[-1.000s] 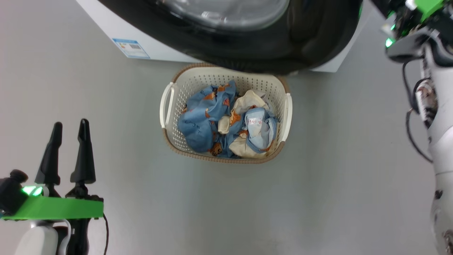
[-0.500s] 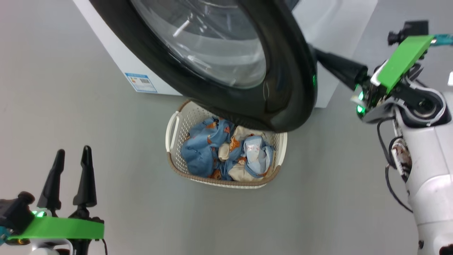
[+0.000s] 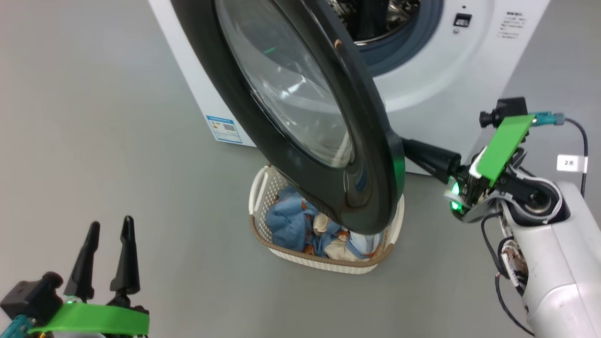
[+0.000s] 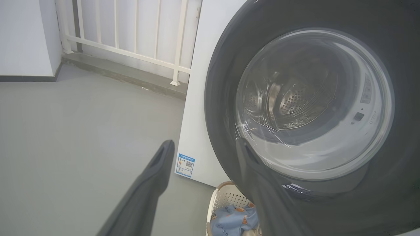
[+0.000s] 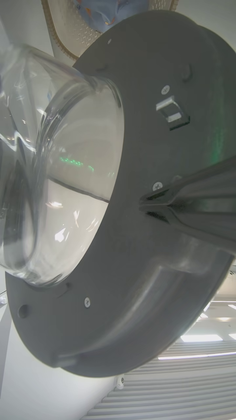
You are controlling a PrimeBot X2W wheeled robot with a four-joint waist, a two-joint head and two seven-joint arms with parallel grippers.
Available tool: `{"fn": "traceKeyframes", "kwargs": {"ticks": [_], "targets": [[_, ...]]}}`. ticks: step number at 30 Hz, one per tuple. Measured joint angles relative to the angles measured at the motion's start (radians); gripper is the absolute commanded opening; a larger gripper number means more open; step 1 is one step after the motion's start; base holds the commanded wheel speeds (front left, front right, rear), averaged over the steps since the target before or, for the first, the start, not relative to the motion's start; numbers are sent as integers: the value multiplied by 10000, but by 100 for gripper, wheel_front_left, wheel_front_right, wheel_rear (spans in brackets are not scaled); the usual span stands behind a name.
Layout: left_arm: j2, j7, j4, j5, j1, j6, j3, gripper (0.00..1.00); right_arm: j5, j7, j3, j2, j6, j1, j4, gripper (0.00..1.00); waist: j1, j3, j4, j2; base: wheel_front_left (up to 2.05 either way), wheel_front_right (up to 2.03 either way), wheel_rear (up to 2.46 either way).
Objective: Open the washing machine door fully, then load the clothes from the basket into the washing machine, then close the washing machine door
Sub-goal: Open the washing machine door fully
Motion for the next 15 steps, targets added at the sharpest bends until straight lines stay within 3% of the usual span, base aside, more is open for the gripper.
{"fn": "traceKeyframes", "kwargs": {"ticks": [15], "targets": [[127, 0, 211, 700, 378, 0, -309, 100, 840, 234, 439, 79, 8, 1841, -594, 0, 0, -856, 1470, 0, 0, 0, 0]]}}
